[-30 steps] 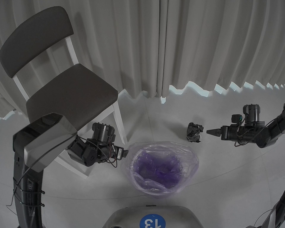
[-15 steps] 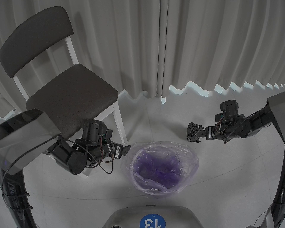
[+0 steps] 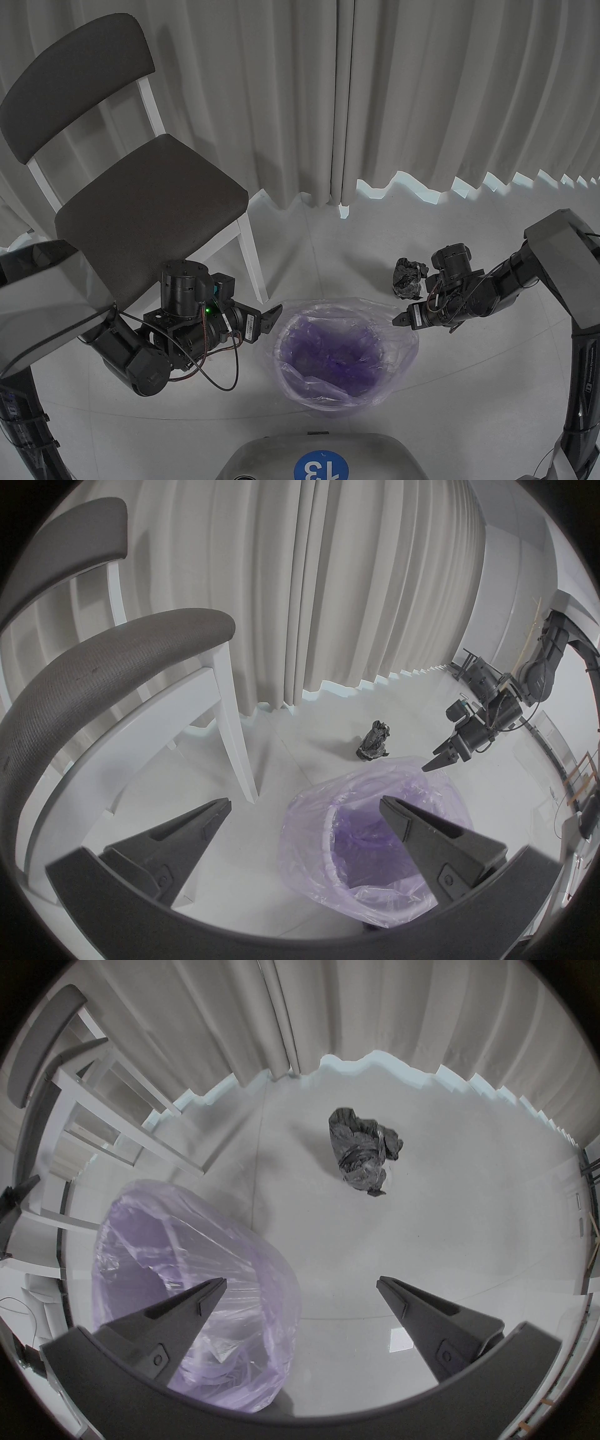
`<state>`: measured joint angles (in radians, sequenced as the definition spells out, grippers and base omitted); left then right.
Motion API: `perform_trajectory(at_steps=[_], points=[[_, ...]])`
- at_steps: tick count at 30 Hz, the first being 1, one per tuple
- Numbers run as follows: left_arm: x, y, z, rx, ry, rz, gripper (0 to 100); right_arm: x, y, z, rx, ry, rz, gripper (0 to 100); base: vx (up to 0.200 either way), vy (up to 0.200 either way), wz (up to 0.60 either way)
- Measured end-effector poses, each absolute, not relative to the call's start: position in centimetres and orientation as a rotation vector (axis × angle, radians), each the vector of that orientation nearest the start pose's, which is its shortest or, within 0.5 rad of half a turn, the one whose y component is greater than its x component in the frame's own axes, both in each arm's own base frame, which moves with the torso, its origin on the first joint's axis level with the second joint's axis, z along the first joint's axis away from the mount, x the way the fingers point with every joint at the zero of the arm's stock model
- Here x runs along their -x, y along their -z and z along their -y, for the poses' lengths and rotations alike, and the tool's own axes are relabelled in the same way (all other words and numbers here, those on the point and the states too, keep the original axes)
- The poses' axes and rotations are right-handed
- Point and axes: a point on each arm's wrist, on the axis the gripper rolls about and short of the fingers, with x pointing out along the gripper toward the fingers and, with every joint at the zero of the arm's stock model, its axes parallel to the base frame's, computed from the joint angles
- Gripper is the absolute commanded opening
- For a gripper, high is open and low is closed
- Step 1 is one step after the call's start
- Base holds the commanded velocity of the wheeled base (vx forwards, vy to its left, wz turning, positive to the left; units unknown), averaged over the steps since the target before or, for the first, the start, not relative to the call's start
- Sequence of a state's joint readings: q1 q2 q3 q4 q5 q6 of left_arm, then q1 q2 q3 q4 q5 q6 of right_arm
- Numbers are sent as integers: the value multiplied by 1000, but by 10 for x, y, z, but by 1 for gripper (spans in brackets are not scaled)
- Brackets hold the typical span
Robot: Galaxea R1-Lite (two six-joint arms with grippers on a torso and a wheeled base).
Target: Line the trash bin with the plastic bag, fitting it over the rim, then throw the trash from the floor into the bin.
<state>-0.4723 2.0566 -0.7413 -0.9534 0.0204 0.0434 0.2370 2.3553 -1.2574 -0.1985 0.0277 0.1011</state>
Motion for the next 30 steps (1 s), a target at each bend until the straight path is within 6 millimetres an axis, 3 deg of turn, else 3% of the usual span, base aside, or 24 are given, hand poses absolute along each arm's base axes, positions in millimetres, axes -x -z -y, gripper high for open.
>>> perform_trajectory(at_steps=[8, 15, 20, 30], points=[[-315, -79, 157, -129, 443, -349, 100, -431, 28, -101, -12, -229, -950, 100, 0, 0, 0], [-321, -76, 155, -133, 430, -365, 100, -452, 35, -104, -28, -255, -988, 100, 0, 0, 0], [-339, -62, 153, -143, 405, -437, 100, -461, 39, -105, -30, -259, -989, 100, 0, 0, 0], [-391, -30, 159, -149, 368, -519, 100, -459, 42, -105, -30, -259, -1008, 100, 0, 0, 0]])
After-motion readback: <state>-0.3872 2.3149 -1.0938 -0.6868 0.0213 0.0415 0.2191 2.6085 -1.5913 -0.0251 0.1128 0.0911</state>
